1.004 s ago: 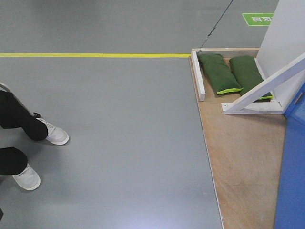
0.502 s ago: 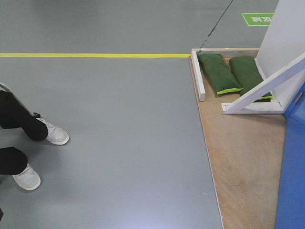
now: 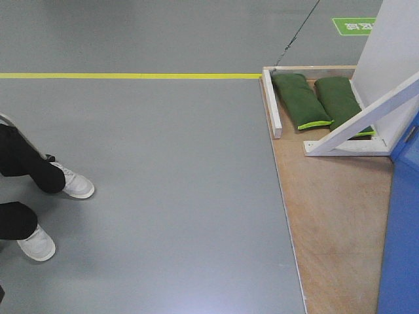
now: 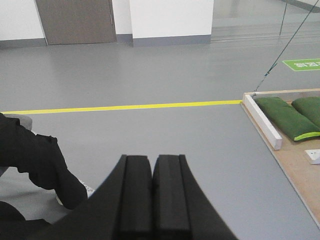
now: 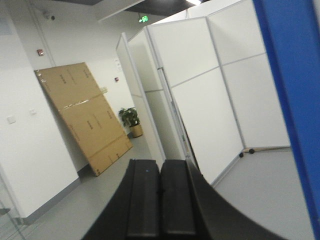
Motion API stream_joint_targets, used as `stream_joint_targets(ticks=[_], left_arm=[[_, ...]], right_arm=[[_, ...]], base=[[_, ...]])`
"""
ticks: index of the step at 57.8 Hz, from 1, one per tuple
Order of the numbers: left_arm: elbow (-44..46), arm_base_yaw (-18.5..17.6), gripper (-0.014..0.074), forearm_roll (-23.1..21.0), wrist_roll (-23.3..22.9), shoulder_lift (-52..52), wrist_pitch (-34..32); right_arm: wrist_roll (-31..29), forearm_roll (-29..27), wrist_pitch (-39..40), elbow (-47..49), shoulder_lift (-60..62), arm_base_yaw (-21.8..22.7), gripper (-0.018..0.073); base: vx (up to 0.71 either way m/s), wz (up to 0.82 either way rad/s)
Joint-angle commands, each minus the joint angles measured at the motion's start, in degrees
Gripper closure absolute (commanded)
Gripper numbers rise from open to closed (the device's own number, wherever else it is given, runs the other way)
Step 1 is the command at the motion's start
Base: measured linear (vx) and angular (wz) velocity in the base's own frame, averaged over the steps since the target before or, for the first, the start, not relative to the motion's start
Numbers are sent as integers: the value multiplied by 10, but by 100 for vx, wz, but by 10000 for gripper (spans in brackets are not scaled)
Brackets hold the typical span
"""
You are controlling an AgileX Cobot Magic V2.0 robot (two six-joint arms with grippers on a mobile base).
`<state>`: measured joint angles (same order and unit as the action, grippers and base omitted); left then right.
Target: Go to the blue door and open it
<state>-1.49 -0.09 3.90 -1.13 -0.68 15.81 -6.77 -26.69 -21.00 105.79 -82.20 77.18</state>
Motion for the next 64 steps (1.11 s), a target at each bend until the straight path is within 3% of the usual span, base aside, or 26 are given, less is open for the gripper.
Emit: stream_joint_targets(ticks=[1,42,64], left_arm=[[15,-4,524,-1,-4,-7,-49],[15,-4,524,-1,-4,-7,-49],[15,-4,524,-1,-4,-7,-49]], right_arm=[[-5,-18,24,16,39,-20,547],[-15,-16,-40,16,88,-263,547],[-15,-14,-70,16,94,-438,547]], base=[[0,0],[0,0],[0,0]])
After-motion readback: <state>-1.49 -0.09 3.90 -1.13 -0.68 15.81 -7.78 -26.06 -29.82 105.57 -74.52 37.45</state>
